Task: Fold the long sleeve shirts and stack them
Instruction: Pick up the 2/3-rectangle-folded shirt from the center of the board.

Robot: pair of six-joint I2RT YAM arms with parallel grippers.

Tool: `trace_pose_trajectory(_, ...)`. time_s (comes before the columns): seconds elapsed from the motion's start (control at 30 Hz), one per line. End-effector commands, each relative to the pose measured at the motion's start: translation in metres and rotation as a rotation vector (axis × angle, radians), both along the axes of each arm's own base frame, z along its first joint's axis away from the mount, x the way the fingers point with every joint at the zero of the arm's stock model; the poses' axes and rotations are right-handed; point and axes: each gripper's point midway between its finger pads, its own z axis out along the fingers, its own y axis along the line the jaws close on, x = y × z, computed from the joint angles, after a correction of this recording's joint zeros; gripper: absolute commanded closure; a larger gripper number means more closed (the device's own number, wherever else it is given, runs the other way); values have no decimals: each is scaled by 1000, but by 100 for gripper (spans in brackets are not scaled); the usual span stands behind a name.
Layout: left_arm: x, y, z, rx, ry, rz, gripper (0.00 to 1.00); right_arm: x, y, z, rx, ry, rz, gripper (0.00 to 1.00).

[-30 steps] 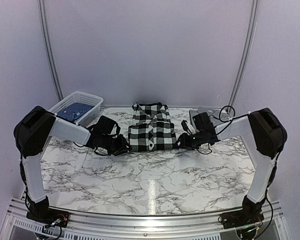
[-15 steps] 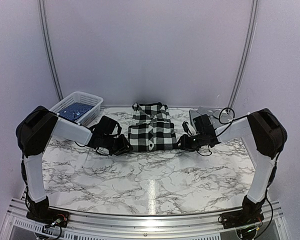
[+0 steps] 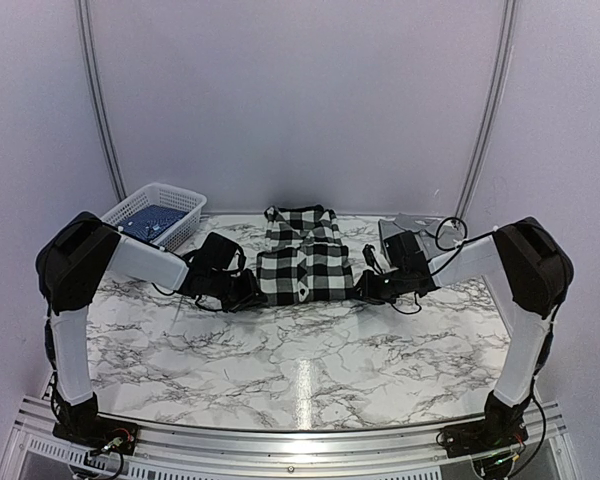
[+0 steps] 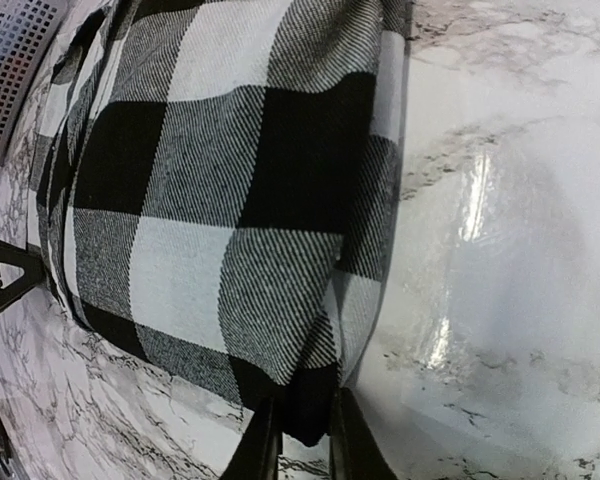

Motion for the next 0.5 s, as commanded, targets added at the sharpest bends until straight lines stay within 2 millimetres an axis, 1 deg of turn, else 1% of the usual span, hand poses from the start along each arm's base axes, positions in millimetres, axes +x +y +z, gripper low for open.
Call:
trace_pose_trajectory(0.0,1,-6,2,-13,7,5,95,-1,8,5,19,-18,13,92)
trace_pose_trajectory(0.1,0,-6,10,-25,-2,8,100,-4,10,10,28,-23,22,100)
trace_pose_trajectory(0.23,-8,-1,22,-33,-15,3,100,-15,12,18,40,-28,37,100)
trace_pose_trajectory(0.33,-23,7,23,-18,-9,-9,100,-30,14,22,54,-21,51,100)
trace_pose_trajectory(0.37,-30,10,23,-11,-5,-14,100,-39,14,21,53,-12,58,100)
trace_pose_trajectory(0.47,-51,21,23,3,5,-24,100,-61,16,25,56,-9,73,100)
